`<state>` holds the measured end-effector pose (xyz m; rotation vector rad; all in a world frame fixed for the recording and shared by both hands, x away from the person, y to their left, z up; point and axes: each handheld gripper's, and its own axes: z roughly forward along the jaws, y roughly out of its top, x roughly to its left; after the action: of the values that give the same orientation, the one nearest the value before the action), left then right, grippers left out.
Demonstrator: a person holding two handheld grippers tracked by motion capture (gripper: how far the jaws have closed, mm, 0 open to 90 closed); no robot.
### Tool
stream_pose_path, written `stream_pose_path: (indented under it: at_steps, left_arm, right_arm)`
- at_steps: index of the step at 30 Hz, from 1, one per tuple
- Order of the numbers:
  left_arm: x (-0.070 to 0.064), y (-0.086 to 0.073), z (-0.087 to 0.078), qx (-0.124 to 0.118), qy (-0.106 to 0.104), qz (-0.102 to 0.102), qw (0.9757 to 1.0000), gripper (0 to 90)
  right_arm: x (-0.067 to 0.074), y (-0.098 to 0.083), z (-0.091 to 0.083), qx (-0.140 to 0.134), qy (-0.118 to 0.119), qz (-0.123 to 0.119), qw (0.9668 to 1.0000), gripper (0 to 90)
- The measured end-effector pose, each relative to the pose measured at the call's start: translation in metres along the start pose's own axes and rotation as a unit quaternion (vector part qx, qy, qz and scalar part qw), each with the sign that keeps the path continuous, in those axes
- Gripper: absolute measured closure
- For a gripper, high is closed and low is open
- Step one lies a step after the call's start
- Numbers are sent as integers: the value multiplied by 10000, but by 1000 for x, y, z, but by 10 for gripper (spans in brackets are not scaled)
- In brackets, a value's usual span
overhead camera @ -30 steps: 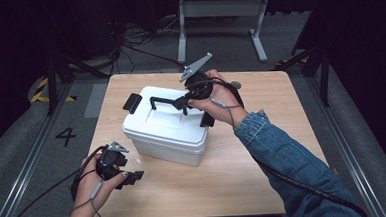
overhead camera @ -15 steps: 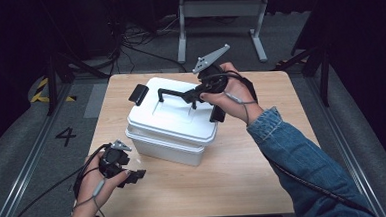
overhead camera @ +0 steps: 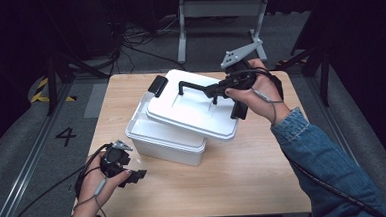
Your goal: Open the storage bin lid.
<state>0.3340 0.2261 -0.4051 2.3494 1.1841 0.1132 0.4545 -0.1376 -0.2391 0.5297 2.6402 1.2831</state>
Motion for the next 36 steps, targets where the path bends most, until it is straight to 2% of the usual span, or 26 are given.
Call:
stream_pose_path:
  at_steps: [20, 36]
  left_arm:
    - [1, -1, 3, 50, 7, -47, 10000, 244]
    - [2, 0, 5, 116, -6, -46, 9999, 244]
  right_arm:
    - [-18, -48, -54, -18, -445, 303, 9985, 849]
    - [-32, -93, -92, -68, -760, 624, 9951, 849]
